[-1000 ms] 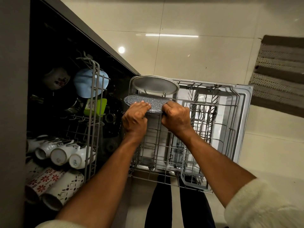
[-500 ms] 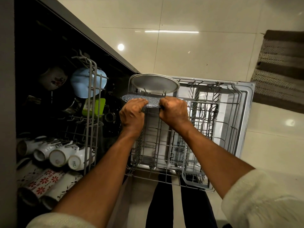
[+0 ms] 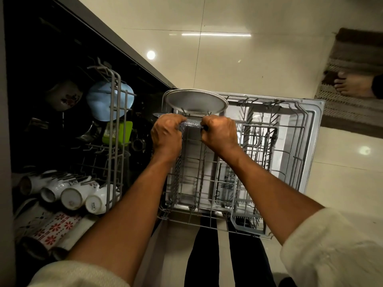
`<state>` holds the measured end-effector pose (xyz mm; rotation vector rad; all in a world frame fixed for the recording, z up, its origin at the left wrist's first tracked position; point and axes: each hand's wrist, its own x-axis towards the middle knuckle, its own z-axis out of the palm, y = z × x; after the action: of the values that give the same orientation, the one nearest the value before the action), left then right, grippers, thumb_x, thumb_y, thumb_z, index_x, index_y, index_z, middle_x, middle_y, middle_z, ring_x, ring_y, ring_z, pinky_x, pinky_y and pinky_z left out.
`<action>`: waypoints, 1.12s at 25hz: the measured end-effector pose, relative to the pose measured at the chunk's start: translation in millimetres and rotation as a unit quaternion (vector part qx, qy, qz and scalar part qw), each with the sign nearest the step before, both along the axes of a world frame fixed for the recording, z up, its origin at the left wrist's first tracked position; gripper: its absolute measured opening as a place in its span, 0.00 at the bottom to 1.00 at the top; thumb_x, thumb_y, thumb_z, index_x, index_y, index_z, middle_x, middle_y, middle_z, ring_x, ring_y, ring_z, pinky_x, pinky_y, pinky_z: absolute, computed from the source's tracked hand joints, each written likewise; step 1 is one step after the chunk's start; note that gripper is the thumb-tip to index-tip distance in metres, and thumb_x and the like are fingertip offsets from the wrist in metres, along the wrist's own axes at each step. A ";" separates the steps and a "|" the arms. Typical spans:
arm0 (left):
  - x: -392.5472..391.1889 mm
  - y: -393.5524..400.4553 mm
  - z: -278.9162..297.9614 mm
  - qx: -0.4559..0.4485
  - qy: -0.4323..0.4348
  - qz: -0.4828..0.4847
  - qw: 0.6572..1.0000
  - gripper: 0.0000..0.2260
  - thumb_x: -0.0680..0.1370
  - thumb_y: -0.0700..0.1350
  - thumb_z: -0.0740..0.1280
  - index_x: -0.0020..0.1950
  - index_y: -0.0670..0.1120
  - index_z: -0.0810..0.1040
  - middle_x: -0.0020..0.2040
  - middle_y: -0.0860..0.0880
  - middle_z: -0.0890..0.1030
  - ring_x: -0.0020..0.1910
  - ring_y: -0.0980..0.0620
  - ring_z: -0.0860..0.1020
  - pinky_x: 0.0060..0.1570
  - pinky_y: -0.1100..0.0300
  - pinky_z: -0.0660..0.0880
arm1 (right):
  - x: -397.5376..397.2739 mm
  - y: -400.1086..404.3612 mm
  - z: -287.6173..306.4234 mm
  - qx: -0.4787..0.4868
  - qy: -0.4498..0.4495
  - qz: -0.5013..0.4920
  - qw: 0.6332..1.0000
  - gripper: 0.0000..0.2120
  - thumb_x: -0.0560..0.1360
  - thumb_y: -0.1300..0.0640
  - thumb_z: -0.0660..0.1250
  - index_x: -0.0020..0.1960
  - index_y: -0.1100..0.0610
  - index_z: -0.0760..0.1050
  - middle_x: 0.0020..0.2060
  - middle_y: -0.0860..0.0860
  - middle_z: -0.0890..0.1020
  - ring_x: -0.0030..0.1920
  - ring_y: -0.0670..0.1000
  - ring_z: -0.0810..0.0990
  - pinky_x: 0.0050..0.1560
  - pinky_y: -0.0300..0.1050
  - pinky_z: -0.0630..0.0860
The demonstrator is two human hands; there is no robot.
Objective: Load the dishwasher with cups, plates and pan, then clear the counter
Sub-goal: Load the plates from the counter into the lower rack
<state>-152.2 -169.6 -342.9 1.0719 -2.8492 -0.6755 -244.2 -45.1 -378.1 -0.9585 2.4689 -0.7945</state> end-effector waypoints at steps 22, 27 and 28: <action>-27.8 -20.2 -4.1 0.073 0.036 0.027 0.996 0.18 0.73 0.28 0.67 0.59 0.41 0.83 0.57 0.41 0.83 0.55 0.47 0.80 0.54 0.69 0.72 | -36.0 13.4 -4.0 0.062 -0.075 -0.006 0.995 0.26 0.79 0.69 0.61 0.71 0.48 0.75 0.51 0.59 0.86 0.48 0.58 0.83 0.50 0.43 0.77; -37.2 -23.0 5.6 0.086 0.084 0.056 0.991 0.14 0.72 0.27 0.68 0.50 0.42 0.86 0.47 0.44 0.85 0.46 0.52 0.82 0.47 0.75 0.74 | -34.6 25.2 -4.8 0.020 -0.049 -0.006 0.999 0.23 0.75 0.70 0.64 0.67 0.53 0.79 0.45 0.57 0.87 0.40 0.57 0.84 0.44 0.40 0.75; -37.7 -23.2 7.9 0.090 0.087 0.058 0.990 0.14 0.71 0.27 0.68 0.49 0.41 0.86 0.46 0.44 0.85 0.45 0.53 0.82 0.45 0.78 0.72 | -34.6 27.5 -5.5 0.009 -0.043 -0.002 0.999 0.24 0.74 0.70 0.65 0.66 0.54 0.80 0.44 0.58 0.87 0.40 0.58 0.84 0.44 0.42 0.76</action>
<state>-189.9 -192.7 -335.0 1.1285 -2.5959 -0.9781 -278.8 -17.6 -383.6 -0.8943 2.4009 -0.7968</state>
